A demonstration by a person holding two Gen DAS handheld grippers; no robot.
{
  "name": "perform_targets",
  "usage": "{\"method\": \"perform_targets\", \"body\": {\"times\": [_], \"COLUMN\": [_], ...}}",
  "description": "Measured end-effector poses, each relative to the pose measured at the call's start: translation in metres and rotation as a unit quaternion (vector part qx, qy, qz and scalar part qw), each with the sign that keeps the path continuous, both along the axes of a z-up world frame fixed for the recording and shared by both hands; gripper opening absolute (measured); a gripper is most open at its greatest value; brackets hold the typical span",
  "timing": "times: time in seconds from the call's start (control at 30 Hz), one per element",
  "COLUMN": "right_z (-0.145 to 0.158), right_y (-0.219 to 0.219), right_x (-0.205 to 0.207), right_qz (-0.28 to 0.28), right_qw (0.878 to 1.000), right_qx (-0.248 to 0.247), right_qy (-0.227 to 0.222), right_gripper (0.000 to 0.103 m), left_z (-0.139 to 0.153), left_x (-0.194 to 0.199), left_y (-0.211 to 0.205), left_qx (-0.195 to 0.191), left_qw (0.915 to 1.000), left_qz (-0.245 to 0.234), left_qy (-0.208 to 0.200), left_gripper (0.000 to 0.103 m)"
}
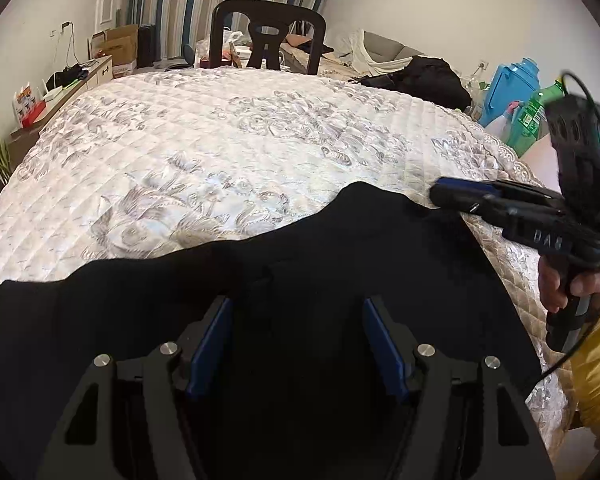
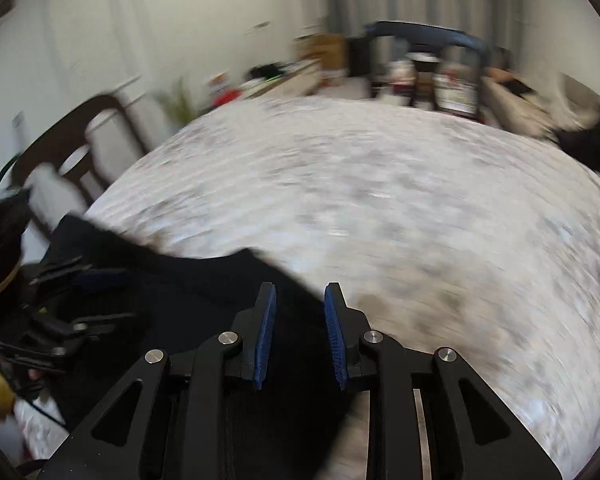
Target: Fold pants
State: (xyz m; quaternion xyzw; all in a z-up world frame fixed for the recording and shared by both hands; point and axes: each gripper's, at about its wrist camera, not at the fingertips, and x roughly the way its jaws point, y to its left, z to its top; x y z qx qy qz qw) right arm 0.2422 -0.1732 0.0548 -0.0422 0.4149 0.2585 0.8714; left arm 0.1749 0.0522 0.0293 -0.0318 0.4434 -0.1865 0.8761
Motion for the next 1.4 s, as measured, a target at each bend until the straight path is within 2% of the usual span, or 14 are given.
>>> {"method": "perform_targets", "body": {"times": [0.1, 0.2, 0.37, 0.53, 0.6, 0.7, 0.83, 0.9, 0.97, 1.03, 1.1, 1.3, 1.4], "right_z": [-0.011, -0.026, -0.026, -0.02, -0.014, -0.006, -0.022, -0.023, -0.024, -0.019, -0.011, 0.004, -0.01], "right_y": [0.031, 0.046, 0.046, 0.046, 0.045, 0.057, 0.084, 0.089, 0.086, 0.078, 0.069, 0.029, 0.015], "right_x": [0.009, 0.028, 0.044, 0.043, 0.036, 0.017, 0.022, 0.025, 0.028, 0.022, 0.006, -0.056, -0.081], "right_qz": [0.04, 0.023, 0.017, -0.037, -0.027, 0.015, 0.023, 0.022, -0.002, -0.015, -0.013, 0.02, 0.004], "right_qw": [0.999, 0.997, 0.997, 0.998, 0.998, 0.999, 0.997, 0.997, 0.995, 0.995, 0.995, 0.999, 0.998], "right_qx": [-0.021, -0.059, -0.05, -0.044, -0.022, -0.02, -0.059, -0.075, -0.099, -0.098, -0.099, -0.028, -0.054], "right_qy": [0.028, 0.047, 0.058, 0.04, 0.044, 0.024, 0.045, 0.019, 0.011, 0.009, -0.002, 0.006, 0.023], "right_gripper": [0.026, 0.025, 0.025, 0.025, 0.025, 0.025, 0.024, 0.022, 0.022, 0.022, 0.024, 0.024, 0.024], "left_z": [0.0, 0.0, -0.001, -0.001, 0.0, -0.001, 0.0, 0.0, 0.0, 0.0, 0.0, 0.002, 0.001], "left_x": [-0.004, -0.006, -0.009, -0.012, -0.016, -0.022, -0.027, -0.031, -0.037, -0.045, -0.052, -0.073, -0.079], "left_y": [0.005, 0.008, 0.013, 0.016, 0.016, 0.019, 0.023, 0.025, 0.027, 0.029, 0.032, 0.032, 0.033], "left_qx": [-0.005, -0.009, -0.014, -0.019, -0.01, -0.005, -0.008, -0.001, 0.019, 0.048, 0.05, 0.08, 0.087], "left_qw": [1.0, 1.0, 0.9999, 0.9998, 0.9999, 0.9998, 0.9997, 0.9997, 0.9995, 0.9984, 0.9981, 0.9958, 0.9947], "left_qz": [0.002, 0.004, 0.005, 0.008, 0.006, 0.007, 0.015, 0.015, 0.012, 0.014, 0.007, -0.011, -0.016], "left_qy": [0.0, -0.002, -0.007, -0.006, -0.01, -0.017, -0.017, -0.018, -0.022, -0.029, -0.035, -0.044, -0.052], "left_gripper": [0.07, 0.069, 0.069, 0.069, 0.069, 0.069, 0.069, 0.069, 0.069, 0.069, 0.069, 0.07, 0.07]}}
